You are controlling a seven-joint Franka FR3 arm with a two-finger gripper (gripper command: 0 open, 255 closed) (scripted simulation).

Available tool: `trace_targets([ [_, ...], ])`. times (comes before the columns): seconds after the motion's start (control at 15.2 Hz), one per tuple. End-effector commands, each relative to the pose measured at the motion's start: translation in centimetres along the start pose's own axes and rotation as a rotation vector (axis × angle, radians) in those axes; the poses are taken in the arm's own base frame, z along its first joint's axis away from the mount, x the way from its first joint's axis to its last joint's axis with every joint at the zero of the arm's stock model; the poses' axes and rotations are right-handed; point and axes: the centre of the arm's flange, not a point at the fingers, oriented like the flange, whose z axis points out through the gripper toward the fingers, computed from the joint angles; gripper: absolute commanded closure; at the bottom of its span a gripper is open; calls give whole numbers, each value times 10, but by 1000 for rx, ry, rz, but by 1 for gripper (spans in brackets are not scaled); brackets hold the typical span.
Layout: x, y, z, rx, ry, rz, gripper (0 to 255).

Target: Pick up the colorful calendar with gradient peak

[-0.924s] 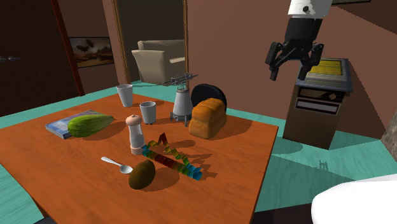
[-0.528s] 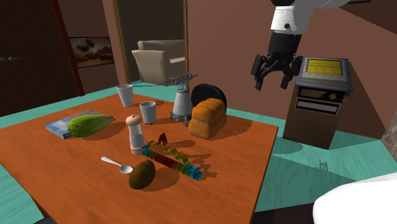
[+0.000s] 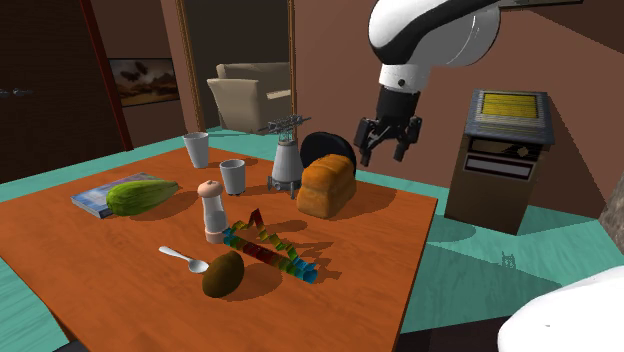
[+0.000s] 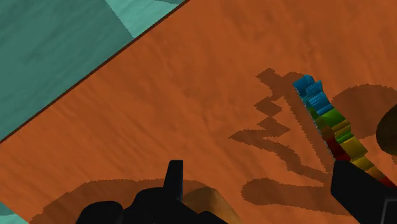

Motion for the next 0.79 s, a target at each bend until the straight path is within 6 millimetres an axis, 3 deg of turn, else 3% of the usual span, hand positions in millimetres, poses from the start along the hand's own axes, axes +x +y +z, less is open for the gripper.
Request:
trace_targets([
  [0.0, 14, -14, 18, 8, 11, -49, 0],
  [0.73, 62, -101, 113, 53, 56, -309, 0],
])
